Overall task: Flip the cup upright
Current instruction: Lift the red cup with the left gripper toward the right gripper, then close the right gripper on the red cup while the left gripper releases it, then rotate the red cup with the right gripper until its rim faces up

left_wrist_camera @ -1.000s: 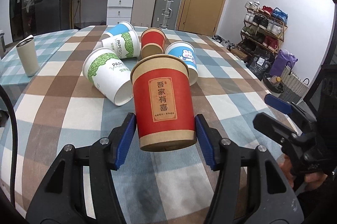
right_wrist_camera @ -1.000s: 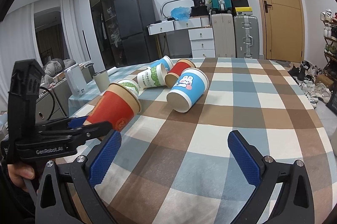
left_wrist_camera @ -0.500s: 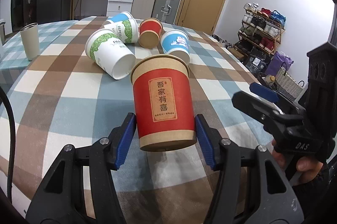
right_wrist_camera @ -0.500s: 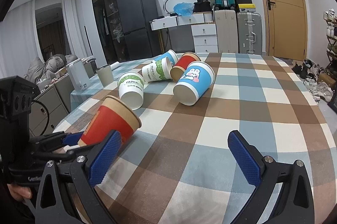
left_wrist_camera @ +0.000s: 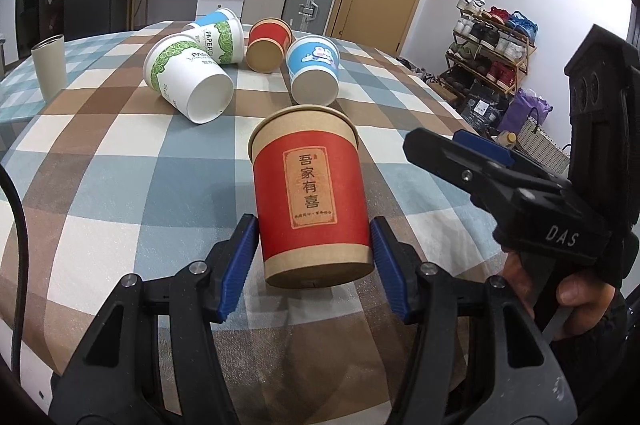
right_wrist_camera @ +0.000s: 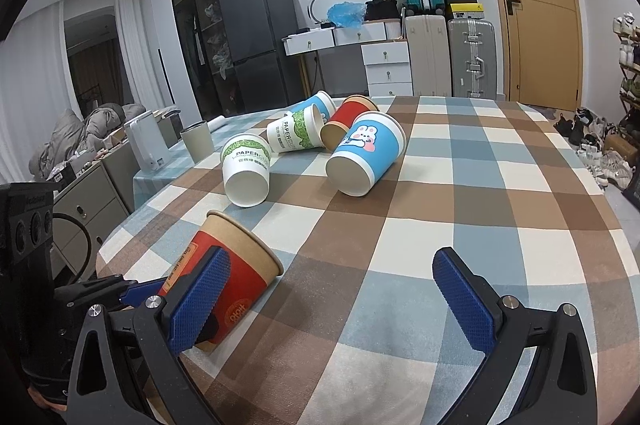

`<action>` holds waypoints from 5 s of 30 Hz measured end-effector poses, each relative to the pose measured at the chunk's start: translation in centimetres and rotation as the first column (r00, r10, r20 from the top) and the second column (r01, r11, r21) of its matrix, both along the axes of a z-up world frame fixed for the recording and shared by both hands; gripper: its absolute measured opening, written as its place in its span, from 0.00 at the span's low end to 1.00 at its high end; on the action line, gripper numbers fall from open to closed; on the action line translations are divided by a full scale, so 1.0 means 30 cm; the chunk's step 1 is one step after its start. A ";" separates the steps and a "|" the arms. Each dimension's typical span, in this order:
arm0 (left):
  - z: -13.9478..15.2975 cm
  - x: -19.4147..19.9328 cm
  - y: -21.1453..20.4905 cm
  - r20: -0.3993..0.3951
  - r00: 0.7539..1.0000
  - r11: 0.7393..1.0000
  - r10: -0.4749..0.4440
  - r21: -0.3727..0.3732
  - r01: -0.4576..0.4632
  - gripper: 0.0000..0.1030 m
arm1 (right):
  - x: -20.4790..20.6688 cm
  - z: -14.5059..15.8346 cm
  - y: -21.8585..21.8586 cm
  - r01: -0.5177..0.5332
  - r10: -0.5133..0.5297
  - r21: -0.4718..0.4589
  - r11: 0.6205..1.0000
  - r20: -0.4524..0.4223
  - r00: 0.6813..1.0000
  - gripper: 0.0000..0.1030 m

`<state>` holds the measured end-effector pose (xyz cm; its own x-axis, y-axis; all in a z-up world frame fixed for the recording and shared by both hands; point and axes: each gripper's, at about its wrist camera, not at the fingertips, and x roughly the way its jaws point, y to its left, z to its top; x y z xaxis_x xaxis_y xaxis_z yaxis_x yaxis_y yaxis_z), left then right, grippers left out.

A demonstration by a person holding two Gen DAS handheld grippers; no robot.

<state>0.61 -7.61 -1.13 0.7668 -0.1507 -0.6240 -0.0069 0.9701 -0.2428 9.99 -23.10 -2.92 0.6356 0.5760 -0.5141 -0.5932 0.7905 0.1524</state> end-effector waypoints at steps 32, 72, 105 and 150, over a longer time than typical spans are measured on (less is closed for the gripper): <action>0.109 -0.046 0.175 0.163 0.985 0.996 0.063 0.058 -0.074 0.99 | 0.020 0.008 -0.005 -0.004 0.008 0.056 0.998 -0.083 0.997 1.00; 0.013 0.033 0.257 0.188 0.979 0.986 0.073 0.132 -0.099 0.99 | 0.099 -0.053 0.137 -0.093 0.119 0.088 0.992 -0.370 0.921 1.00; 0.011 0.025 0.250 0.190 0.979 0.985 0.069 0.142 -0.097 0.99 | 0.034 0.027 0.192 -0.041 0.036 -0.061 0.997 -0.081 0.996 0.71; 0.009 0.026 0.268 0.186 0.979 0.986 0.084 0.127 -0.109 0.99 | -0.070 -0.017 0.244 -0.084 0.104 -0.166 0.983 0.113 0.988 0.60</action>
